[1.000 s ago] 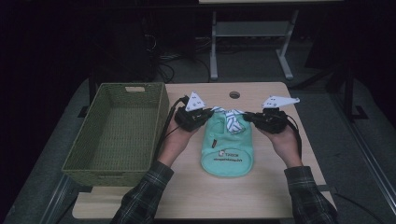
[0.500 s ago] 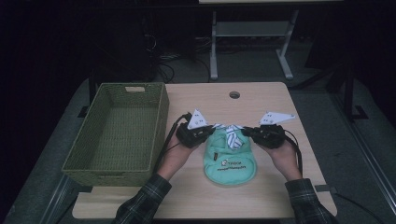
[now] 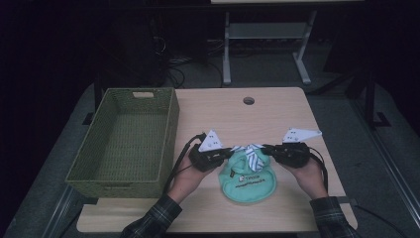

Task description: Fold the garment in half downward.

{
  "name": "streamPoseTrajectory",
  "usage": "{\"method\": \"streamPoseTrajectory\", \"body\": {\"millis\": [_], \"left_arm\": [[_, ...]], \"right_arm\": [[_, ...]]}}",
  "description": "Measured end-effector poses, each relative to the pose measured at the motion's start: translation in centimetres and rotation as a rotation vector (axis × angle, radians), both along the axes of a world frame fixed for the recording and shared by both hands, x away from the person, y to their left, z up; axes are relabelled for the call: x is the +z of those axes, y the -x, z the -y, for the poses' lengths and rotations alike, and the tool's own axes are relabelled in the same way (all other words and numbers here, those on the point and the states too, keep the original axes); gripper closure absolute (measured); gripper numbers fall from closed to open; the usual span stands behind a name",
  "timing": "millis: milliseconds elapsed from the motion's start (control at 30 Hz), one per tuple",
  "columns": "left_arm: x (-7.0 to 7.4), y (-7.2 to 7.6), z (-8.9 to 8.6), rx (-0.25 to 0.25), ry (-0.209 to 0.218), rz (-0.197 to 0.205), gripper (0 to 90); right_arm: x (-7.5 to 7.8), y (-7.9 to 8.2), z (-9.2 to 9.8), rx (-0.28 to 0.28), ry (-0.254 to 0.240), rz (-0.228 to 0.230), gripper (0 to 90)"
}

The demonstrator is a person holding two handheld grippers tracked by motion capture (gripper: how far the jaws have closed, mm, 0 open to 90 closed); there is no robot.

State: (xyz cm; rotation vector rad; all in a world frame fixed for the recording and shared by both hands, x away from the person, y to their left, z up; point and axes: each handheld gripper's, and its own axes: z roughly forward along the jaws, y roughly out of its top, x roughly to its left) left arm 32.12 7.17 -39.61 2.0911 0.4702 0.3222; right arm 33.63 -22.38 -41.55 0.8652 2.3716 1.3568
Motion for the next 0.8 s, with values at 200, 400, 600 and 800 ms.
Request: {"method": "streamPoseTrajectory", "body": {"millis": [200,400,600,800], "left_arm": [[-0.9,0.8,0.5,-0.034,-0.043,-0.022,84.7],[-1.5,0.7,-0.1,-0.023,-0.071,-0.050,84.8],[-2.2,1.4,-0.1,-0.044,-0.059,-0.102,84.6],[-3.2,2.3,0.7,-0.078,-0.079,-0.138,84.3]], "right_arm": [[-0.7,0.6,0.7,0.017,0.003,-0.039,83.6],[-1.5,1.8,0.7,0.050,0.007,-0.063,84.4],[-2.0,2.9,0.6,0.064,0.038,-0.075,84.3],[-2.4,2.7,1.0,0.052,0.049,-0.088,84.3]]}}
